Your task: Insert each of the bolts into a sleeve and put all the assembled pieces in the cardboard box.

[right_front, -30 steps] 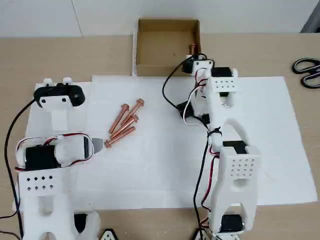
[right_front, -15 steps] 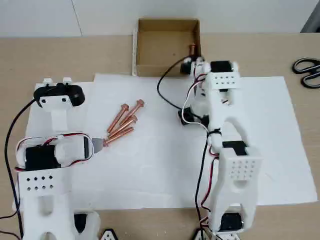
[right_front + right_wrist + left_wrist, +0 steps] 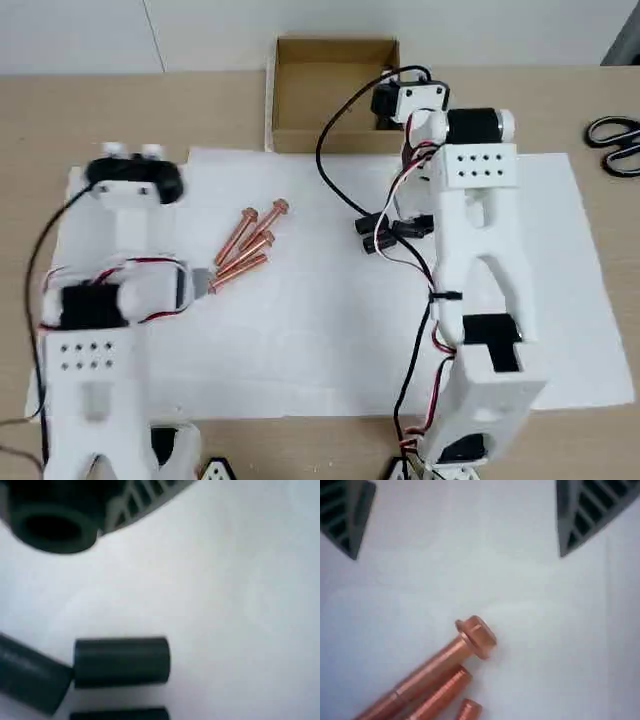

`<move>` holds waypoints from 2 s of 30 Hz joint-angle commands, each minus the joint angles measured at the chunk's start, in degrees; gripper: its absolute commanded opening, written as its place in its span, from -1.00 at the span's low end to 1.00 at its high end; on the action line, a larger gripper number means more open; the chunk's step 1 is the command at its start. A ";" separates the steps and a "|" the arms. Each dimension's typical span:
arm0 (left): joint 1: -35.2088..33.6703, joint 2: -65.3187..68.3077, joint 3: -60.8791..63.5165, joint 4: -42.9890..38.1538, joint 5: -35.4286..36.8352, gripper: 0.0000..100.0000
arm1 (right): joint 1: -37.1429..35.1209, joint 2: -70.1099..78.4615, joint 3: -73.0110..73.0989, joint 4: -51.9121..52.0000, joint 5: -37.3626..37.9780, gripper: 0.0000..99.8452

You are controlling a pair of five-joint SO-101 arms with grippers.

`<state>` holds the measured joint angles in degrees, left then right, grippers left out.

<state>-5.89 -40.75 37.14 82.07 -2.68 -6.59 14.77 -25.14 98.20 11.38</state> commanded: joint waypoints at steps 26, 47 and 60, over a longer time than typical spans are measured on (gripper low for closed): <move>9.32 46.42 -23.87 -20.84 -11.34 -0.51 | 0.13 -5.49 3.96 0.66 0.09 -0.99; 4.57 55.82 -29.32 -27.08 -8.79 -0.51 | -0.13 -5.41 4.04 0.22 0.00 -0.99; 4.84 62.59 -32.66 -26.90 -6.24 -0.51 | -0.13 -5.41 4.13 0.22 0.00 -0.99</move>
<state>-1.14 21.85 6.55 55.96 -9.45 -6.59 12.75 -20.75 98.20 11.38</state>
